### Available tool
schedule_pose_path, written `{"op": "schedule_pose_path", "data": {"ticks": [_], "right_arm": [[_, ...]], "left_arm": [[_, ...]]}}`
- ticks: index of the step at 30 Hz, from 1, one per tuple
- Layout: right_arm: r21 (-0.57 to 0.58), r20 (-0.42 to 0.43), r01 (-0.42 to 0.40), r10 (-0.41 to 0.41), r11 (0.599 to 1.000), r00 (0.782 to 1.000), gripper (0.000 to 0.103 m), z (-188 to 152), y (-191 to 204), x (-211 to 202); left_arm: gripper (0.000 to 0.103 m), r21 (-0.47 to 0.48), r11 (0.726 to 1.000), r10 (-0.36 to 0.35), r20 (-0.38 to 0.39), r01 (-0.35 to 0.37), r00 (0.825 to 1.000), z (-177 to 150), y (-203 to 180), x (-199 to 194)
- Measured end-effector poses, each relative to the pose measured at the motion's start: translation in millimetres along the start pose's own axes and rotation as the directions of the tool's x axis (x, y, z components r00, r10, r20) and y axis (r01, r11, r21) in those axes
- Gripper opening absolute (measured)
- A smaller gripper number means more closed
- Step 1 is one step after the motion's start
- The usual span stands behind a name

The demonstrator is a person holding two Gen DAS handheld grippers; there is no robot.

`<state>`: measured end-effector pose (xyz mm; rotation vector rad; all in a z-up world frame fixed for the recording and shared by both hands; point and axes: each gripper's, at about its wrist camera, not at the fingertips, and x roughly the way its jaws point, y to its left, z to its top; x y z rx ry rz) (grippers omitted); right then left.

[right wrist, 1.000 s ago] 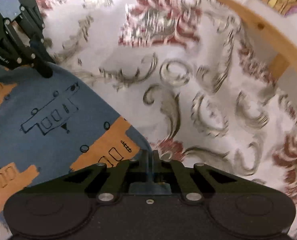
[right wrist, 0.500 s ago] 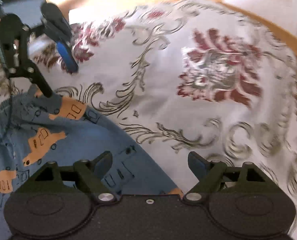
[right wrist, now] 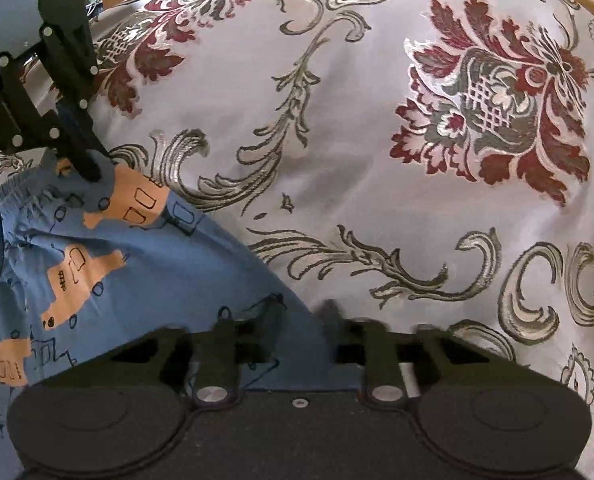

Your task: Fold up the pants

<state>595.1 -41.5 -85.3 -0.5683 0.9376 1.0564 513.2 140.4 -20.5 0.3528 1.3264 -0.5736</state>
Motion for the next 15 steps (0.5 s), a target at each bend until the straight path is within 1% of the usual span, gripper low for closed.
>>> {"op": "schedule_pose_path", "data": {"ticks": [1,5,7,9,11,13,15], "right_arm": [[-0.012,0.002,0.003,-0.003,1.000,1.000,0.000,0.3,2.9,-0.5],[-0.065,0.029,0.046,-0.044,0.997,0.999,0.000,0.5,19.2,-6.6],[-0.078,0.066,0.072,-0.067,0.994,0.996,0.000,-3.4,28.8,-17.5],[-0.093,0.110,0.129,-0.119,0.987,0.987,0.000,-9.5,41.8,-31.7],[-0.083,0.159,0.188,-0.173,0.979,0.972,0.000,-20.0,56.9,-49.6],[-0.055,0.200,0.248,-0.233,0.967,0.952,0.000,-33.8,75.5,-69.1],[-0.025,0.242,0.308,-0.293,0.951,0.925,0.000,-49.1,97.7,-88.6]], "left_arm": [[0.003,0.002,1.000,0.011,0.003,-0.011,1.000,-2.2,-2.3,2.1],[0.002,0.031,0.996,0.078,0.037,-0.079,0.996,-3.5,-16.0,4.4],[0.001,0.021,0.991,0.128,0.058,-0.130,0.990,-7.8,-22.0,1.4],[0.001,0.020,0.982,0.187,0.099,-0.189,0.977,-14.7,-31.3,-4.6],[0.001,0.028,0.977,0.206,0.143,-0.212,0.968,-22.3,-40.1,-13.5],[0.001,0.058,0.967,0.232,0.194,-0.247,0.953,-30.9,-50.1,-25.7],[0.001,0.083,0.958,0.248,0.245,-0.275,0.937,-40.6,-62.0,-35.2]]}}
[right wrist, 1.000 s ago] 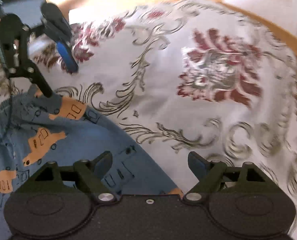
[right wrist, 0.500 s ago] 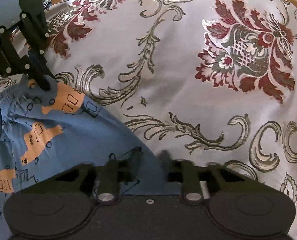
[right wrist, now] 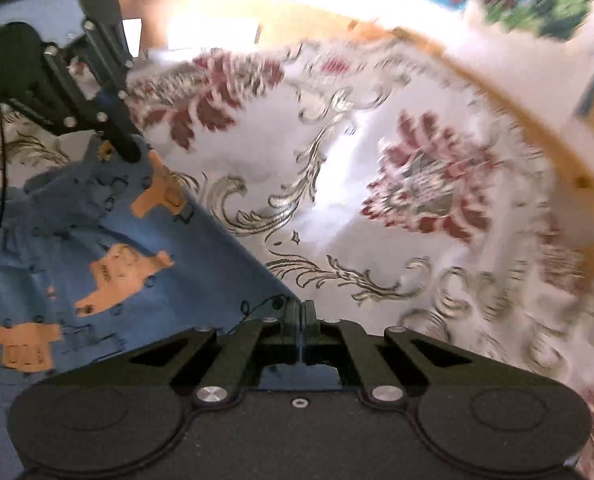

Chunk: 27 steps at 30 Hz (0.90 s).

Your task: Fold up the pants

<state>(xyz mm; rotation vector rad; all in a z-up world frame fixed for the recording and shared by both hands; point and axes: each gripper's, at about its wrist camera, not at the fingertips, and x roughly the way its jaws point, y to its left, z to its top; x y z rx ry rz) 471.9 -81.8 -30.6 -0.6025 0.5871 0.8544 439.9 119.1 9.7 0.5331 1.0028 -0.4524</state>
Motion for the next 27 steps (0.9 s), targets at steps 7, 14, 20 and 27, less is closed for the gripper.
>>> {"op": "schedule_pose_path", "data": {"ticks": [7,14,20,27], "right_arm": [[0.022,0.084,0.151,-0.153,0.988,0.985,0.000,-30.2,88.1,-91.1],[-0.030,0.047,0.212,-0.211,0.977,0.976,0.000,-72.3,189.2,-133.7],[-0.071,-0.034,0.233,-0.236,0.970,0.971,0.000,-110.6,262.2,-140.8],[-0.066,-0.054,0.269,-0.273,0.961,0.961,0.000,-133.2,297.5,-124.8]], "left_arm": [[0.001,0.152,0.983,0.073,0.180,-0.102,0.981,-32.3,-58.1,-57.7],[0.001,0.279,0.953,0.050,0.238,-0.118,0.970,-95.8,-127.9,-83.3],[0.001,0.362,0.927,0.023,0.207,-0.098,0.978,-155.5,-175.7,-80.4],[0.002,0.420,0.895,0.073,0.201,-0.153,0.977,-190.1,-201.5,-66.8]]}}
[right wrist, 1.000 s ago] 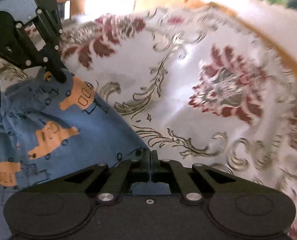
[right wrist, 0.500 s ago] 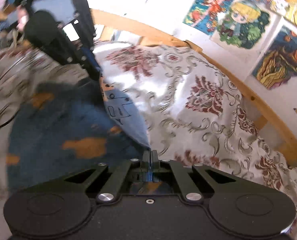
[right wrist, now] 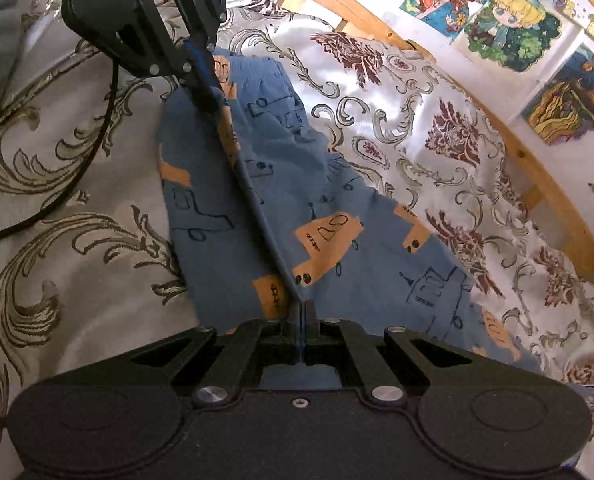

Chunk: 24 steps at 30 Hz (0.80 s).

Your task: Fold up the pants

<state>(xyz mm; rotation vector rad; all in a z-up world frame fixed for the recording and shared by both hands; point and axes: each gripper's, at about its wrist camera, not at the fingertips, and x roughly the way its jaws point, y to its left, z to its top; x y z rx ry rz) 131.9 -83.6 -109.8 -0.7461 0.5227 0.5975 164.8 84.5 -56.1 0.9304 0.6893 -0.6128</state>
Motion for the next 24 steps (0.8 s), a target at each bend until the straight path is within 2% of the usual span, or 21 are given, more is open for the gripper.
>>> {"op": "schedule_pose_path", "data": {"ticks": [3,5,6,7,11,14,15,16,17,19,24], "right_arm": [[-0.026,0.012,0.021,-0.021,0.999,1.000,0.000,1.3,1.1,-0.9],[-0.023,0.017,0.027,-0.027,0.999,1.000,0.013,0.8,-0.2,0.4],[-0.016,0.020,0.029,-0.029,0.999,0.999,0.026,0.7,-1.5,1.3],[-0.013,0.019,0.025,-0.024,1.000,1.000,0.030,0.5,-1.2,2.2],[-0.024,0.022,0.028,-0.028,0.999,0.999,0.030,-1.0,1.4,5.4],[-0.018,0.031,0.039,-0.038,0.999,0.999,0.023,-2.0,1.9,9.2],[-0.017,0.030,0.037,-0.037,0.999,0.999,0.008,-1.7,2.9,11.0],[-0.022,0.030,0.038,-0.037,0.999,0.999,0.000,-1.5,4.2,12.2],[-0.027,0.034,0.047,-0.046,0.999,0.998,0.000,-1.2,5.8,11.9],[-0.031,0.032,0.052,-0.051,0.998,0.998,0.000,-0.2,7.3,7.7],[-0.062,0.036,0.050,-0.048,0.997,0.998,0.000,7.2,13.6,-18.8]], "left_arm": [[0.002,-0.016,1.000,0.013,-0.001,-0.013,1.000,0.3,0.4,-1.2],[0.002,-0.023,0.999,0.024,0.005,-0.024,1.000,1.4,-0.7,-4.0],[0.002,-0.025,0.999,0.029,0.004,-0.029,1.000,2.0,-1.0,-4.2],[0.003,-0.029,0.999,0.027,0.001,-0.027,1.000,2.3,-0.9,-4.3],[0.009,-0.036,0.999,0.032,-0.008,-0.032,0.999,2.9,-3.2,-4.3],[0.010,-0.025,0.999,0.041,-0.009,-0.042,0.999,2.7,-7.1,-3.6],[0.010,-0.020,0.999,0.050,-0.008,-0.050,0.999,3.1,-8.7,-3.1],[0.010,-0.015,0.998,0.058,-0.006,-0.058,0.998,3.3,-9.6,-2.4],[0.006,-0.012,0.998,0.063,-0.005,-0.063,0.998,3.8,-10.5,-2.4],[0.003,-0.013,0.998,0.059,-0.004,-0.059,0.998,4.4,-10.3,-4.2],[0.002,0.036,0.997,0.069,0.034,-0.070,0.997,-4.8,-12.0,-14.4]]}}
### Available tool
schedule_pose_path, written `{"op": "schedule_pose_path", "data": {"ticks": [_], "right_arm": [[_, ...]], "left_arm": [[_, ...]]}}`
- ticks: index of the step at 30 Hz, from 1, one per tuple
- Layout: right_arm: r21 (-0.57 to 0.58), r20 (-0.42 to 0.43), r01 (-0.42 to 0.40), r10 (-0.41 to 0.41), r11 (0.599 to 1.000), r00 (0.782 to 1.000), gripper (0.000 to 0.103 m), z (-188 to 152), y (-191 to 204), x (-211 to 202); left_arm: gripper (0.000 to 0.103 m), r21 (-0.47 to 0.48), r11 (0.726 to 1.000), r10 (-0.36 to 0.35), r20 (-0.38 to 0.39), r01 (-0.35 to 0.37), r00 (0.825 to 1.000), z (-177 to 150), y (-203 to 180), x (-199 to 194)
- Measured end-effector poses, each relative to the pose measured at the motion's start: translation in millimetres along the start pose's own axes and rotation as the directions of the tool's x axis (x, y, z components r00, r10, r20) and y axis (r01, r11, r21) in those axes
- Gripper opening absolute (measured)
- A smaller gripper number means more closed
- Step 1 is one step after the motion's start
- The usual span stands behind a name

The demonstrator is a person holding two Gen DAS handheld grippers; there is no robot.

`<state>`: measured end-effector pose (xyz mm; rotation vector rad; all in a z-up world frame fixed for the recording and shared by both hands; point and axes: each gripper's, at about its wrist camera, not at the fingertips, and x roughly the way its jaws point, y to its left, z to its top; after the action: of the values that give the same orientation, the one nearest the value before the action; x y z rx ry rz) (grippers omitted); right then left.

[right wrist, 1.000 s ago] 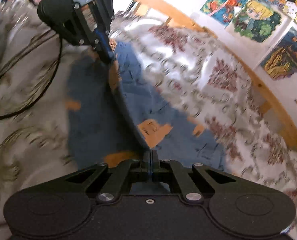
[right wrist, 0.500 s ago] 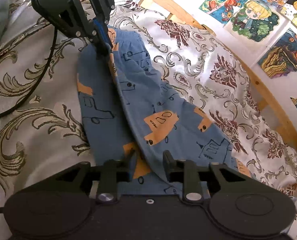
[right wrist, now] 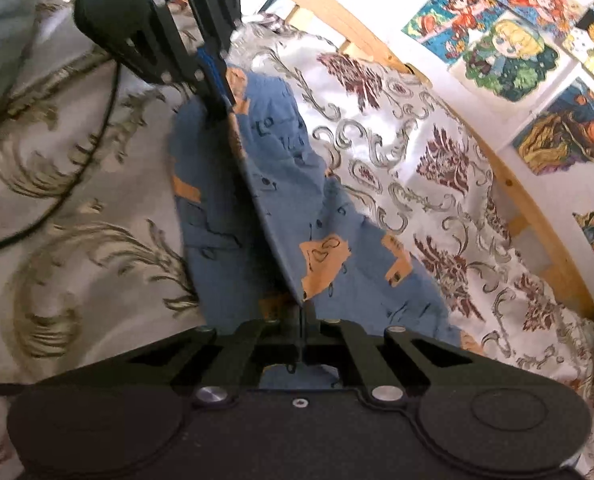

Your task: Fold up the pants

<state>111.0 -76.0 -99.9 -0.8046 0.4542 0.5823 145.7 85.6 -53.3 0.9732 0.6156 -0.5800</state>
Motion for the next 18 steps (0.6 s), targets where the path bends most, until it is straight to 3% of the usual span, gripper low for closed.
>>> {"op": "schedule_pose_path", "data": {"ticks": [7,18], "right_arm": [[-0.027,-0.066,-0.044,0.042,0.999,0.997,0.000,9.5,32.0,-4.0],[-0.026,-0.075,-0.061,0.059,0.998,0.995,0.000,9.8,38.0,-4.7]], "left_arm": [[0.002,0.096,0.995,0.025,-0.012,-0.023,1.000,-15.2,-12.1,0.5],[0.002,0.129,0.991,-0.032,-0.066,0.040,0.997,-18.6,-12.3,7.0]]}}
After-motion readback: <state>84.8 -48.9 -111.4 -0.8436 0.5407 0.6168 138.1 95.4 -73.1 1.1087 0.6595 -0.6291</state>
